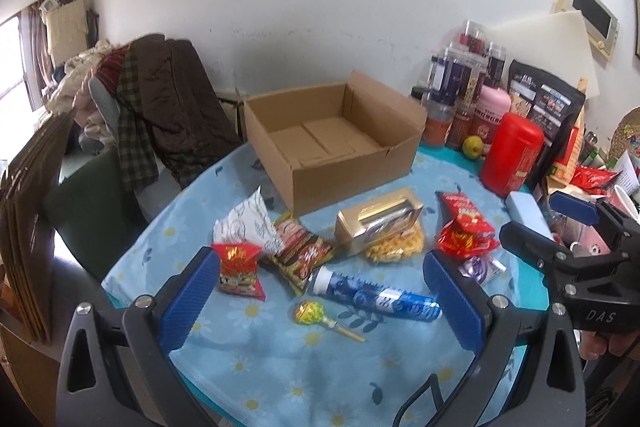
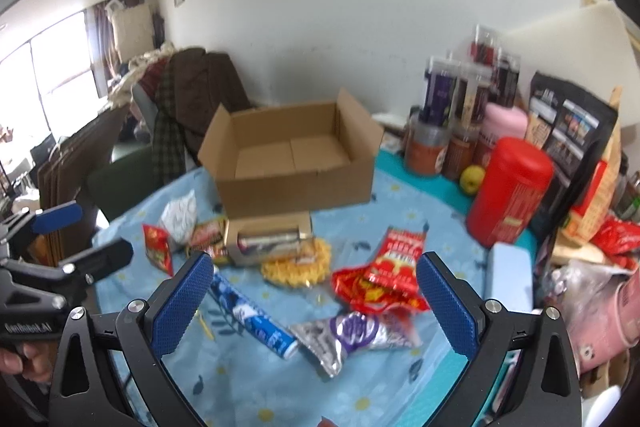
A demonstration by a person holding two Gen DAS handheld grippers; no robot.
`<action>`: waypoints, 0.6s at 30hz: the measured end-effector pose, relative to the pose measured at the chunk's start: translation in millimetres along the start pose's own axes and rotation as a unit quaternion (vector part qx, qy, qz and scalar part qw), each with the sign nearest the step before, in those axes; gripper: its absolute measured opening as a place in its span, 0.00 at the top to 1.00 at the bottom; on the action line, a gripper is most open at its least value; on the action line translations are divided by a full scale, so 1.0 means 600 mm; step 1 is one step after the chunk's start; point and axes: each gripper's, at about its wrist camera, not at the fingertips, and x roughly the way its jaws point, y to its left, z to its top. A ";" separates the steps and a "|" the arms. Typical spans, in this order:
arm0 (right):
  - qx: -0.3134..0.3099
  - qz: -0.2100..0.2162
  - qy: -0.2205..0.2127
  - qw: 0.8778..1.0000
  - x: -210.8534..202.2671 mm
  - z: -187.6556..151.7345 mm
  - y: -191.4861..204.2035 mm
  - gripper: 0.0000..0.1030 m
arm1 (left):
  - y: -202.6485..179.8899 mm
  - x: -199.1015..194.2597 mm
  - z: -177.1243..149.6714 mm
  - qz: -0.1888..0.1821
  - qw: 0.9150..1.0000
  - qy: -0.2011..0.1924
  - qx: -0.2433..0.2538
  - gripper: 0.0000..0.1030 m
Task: Organize snacks
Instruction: 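Grasp the yellow lollipop with the left tool while the right tool grasps the blue vitamin tube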
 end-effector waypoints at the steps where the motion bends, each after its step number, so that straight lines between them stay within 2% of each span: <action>1: 0.001 0.002 0.004 1.000 0.006 -0.005 0.002 0.00 | 0.003 0.006 -0.003 0.000 1.000 0.005 -0.001 0.00; 6: -0.006 0.016 0.022 1.000 0.038 -0.028 0.018 0.01 | 0.024 0.037 -0.028 -0.009 0.999 0.037 -0.010 0.00; 13: -0.028 0.045 0.048 0.997 0.086 -0.044 0.044 0.07 | 0.044 0.069 -0.056 -0.005 0.998 0.061 -0.009 0.00; 16: -0.044 0.059 0.059 0.996 0.106 -0.047 0.059 0.11 | 0.058 0.079 -0.065 -0.002 0.997 0.071 -0.011 0.00; 18: -0.054 0.069 0.068 0.994 0.118 -0.048 0.068 0.18 | 0.066 0.085 -0.069 0.000 0.997 0.077 -0.014 0.00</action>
